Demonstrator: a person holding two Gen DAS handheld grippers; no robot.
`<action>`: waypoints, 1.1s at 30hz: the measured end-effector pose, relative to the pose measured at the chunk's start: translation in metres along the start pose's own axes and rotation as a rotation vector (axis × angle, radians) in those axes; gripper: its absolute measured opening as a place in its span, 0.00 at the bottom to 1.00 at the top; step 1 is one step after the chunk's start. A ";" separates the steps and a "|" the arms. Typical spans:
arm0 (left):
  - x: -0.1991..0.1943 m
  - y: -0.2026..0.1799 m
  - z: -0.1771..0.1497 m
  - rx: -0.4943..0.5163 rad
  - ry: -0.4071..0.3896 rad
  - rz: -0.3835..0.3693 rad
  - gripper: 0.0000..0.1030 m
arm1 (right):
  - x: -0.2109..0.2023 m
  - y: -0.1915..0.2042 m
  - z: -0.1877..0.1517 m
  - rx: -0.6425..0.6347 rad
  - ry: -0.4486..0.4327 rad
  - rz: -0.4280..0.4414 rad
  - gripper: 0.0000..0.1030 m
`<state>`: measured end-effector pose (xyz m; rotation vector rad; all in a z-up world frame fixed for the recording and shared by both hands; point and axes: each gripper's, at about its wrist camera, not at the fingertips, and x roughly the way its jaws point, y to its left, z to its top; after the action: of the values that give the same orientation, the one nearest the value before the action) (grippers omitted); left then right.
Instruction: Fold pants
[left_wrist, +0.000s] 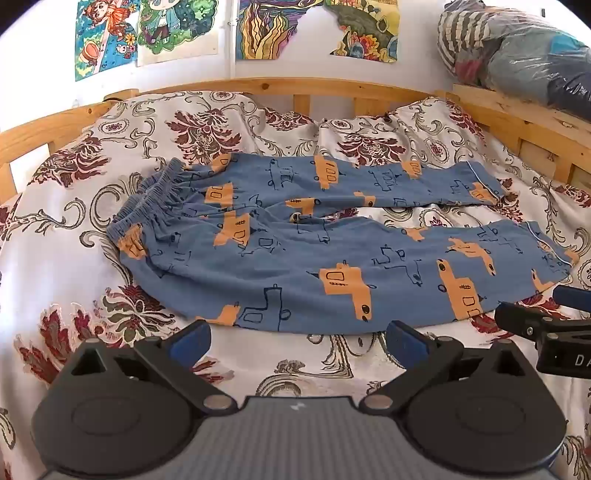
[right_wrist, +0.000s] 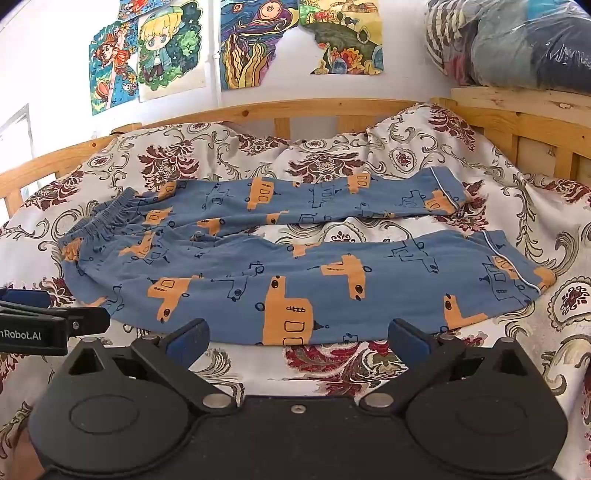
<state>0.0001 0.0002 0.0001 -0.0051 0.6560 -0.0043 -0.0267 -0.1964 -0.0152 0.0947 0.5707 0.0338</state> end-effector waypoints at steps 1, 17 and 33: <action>0.000 0.000 0.000 -0.001 0.000 -0.001 1.00 | 0.000 0.000 0.000 0.000 0.000 0.000 0.99; 0.000 -0.003 -0.001 0.001 0.007 -0.013 1.00 | 0.002 0.005 0.000 -0.004 0.003 0.000 0.99; 0.000 -0.002 -0.002 -0.002 0.007 -0.012 1.00 | 0.003 0.008 0.001 -0.005 0.006 0.004 0.99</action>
<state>-0.0010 -0.0013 -0.0015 -0.0114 0.6634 -0.0154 -0.0239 -0.1879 -0.0152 0.0910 0.5763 0.0389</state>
